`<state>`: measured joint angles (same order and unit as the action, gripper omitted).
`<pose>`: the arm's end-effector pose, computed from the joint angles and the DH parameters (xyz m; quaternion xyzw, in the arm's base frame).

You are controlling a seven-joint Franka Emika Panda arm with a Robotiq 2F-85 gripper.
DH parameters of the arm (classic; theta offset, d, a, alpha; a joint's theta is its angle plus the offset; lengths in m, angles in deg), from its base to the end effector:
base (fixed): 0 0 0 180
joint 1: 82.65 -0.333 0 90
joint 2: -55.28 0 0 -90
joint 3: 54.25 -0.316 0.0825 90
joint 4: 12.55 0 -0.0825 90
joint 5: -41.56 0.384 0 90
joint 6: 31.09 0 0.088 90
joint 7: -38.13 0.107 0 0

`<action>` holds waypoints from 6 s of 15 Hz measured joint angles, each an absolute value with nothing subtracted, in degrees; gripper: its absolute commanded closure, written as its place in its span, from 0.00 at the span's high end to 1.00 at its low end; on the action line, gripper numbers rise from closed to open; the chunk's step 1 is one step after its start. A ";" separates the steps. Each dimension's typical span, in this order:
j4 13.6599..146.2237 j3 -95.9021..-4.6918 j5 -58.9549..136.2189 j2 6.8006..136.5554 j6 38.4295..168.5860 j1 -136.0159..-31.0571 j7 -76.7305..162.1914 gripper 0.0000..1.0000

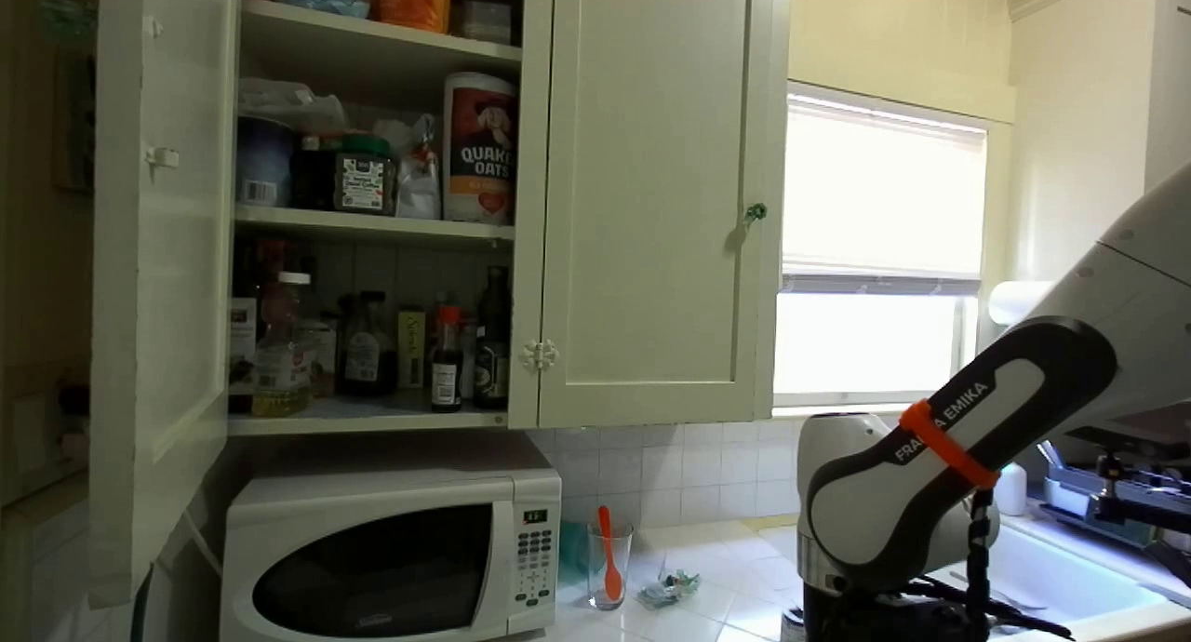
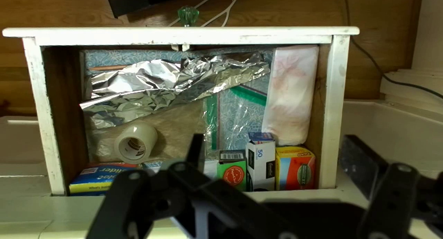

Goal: Remove the white tape from the open drawer.

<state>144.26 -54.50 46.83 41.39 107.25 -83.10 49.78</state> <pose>0.3807 0.0051 0.2893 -0.9902 0.1307 0.0427 0.0242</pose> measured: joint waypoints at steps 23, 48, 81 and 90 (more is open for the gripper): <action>142.50 -40.22 22.50 73.67 132.64 -89.69 68.63 1.00; 139.25 -13.04 30.09 99.38 152.38 -131.76 56.63 1.00; 143.59 -37.95 47.14 102.06 190.09 -92.16 29.33 1.00; 140.43 -38.39 40.47 102.03 190.28 -84.72 23.45 1.00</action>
<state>140.43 -38.39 40.47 102.03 190.28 -84.72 23.45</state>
